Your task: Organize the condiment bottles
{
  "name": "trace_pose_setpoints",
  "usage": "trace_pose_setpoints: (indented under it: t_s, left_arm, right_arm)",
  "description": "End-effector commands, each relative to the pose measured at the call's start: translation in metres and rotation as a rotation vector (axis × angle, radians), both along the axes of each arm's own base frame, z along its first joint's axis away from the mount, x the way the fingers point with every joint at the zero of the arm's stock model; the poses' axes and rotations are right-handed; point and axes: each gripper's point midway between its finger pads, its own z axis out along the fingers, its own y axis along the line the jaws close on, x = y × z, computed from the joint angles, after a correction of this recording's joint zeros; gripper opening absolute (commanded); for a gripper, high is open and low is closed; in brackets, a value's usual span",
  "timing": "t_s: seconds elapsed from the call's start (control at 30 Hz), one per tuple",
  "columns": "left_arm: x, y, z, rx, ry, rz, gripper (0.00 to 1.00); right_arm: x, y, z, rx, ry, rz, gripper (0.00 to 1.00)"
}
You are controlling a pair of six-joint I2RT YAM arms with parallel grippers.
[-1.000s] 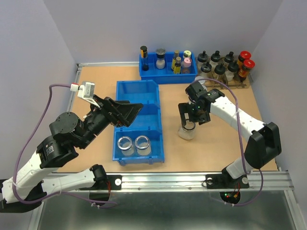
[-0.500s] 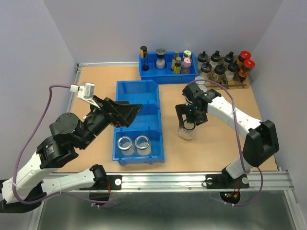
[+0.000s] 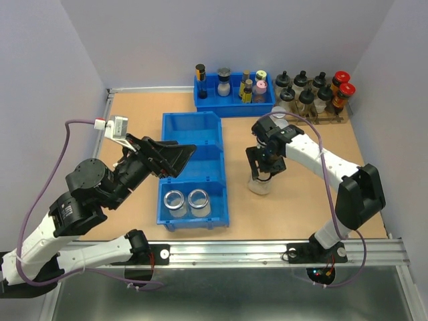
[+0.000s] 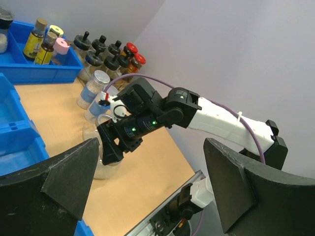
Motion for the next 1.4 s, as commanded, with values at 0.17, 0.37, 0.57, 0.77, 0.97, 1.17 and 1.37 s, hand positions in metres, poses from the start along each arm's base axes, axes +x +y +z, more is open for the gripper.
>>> trace_pose_setpoints:
  t_s: [0.17, 0.37, 0.57, 0.77, 0.97, 1.17, 1.37]
  left_arm:
    - [0.002, 0.003, 0.010, -0.026, -0.020, 0.018, 0.99]
    - [0.003, 0.005, 0.012, -0.027, -0.023, 0.026, 0.99]
    - [0.001, 0.007, 0.013, -0.030, -0.022, 0.023, 0.99]
    - [-0.002, 0.014, 0.013, -0.046, -0.021, 0.030, 0.99]
    - [-0.003, 0.016, 0.015, -0.053, -0.025, 0.028, 0.99]
    - [-0.005, 0.020, 0.017, -0.064, -0.031, 0.031, 0.99]
    - [-0.005, 0.025, 0.018, -0.067, -0.040, 0.044, 0.99]
  right_arm:
    - [0.019, 0.044, 0.099, 0.274, -0.161, -0.062, 0.00]
    - [0.031, 0.070, 0.154, 0.426, -0.202, -0.153, 0.00]
    - [0.031, 0.115, 0.158, 0.568, -0.115, -0.222, 0.00]
    - [0.030, 0.151, 0.163, 0.627, -0.086, -0.250, 0.00]
    - [0.044, 0.176, 0.158, 0.643, -0.085, -0.336, 0.00]
    - [0.060, 0.202, 0.144, 0.637, -0.078, -0.430, 0.00]
    - [0.065, 0.234, 0.124, 0.632, -0.034, -0.484, 0.00]
